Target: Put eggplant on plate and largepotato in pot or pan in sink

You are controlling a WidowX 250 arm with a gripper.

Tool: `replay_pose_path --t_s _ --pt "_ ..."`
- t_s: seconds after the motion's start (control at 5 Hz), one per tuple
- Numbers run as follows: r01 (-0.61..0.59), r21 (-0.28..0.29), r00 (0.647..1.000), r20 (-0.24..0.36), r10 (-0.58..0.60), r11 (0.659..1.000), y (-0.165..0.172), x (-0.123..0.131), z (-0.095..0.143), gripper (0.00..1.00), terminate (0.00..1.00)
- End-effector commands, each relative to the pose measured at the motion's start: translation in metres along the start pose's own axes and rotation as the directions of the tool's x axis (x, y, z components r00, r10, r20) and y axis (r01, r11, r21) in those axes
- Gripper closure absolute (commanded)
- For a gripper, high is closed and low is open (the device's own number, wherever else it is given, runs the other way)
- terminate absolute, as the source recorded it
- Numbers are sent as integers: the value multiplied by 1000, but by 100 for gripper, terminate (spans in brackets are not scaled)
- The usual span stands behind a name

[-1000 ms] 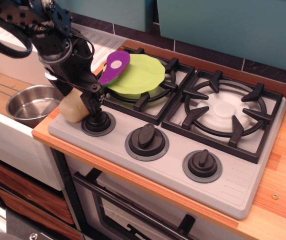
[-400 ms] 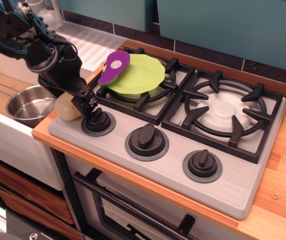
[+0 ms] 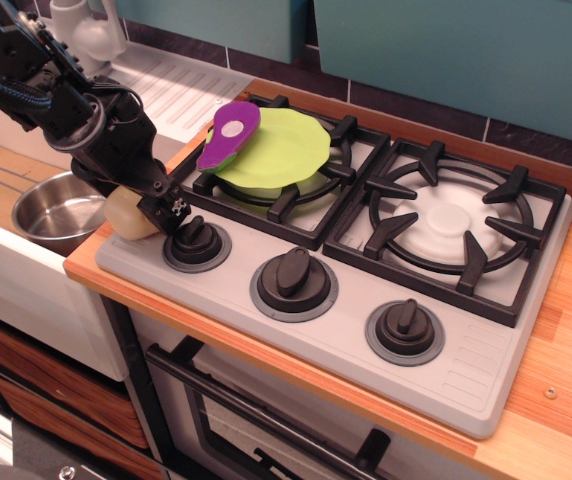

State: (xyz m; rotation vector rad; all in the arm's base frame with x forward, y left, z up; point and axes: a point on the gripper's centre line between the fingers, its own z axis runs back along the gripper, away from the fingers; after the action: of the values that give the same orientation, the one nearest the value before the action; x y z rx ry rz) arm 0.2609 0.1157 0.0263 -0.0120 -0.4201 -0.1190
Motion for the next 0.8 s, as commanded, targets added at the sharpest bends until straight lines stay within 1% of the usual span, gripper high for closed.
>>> replay_pose_path --t_s 0.0,0.2,0.4,0.6 --pt "6 -22 1000 24 -5 1000 -1 6 1 0 0" --pt "-20 -34 1000 11 21 999 -4 8 4 100 0" --pt "-36 -78 999 -12 35 996 -9 13 15 100 0" --pt "-35 -81 999 -21 33 996 -9 15 20 100 0"
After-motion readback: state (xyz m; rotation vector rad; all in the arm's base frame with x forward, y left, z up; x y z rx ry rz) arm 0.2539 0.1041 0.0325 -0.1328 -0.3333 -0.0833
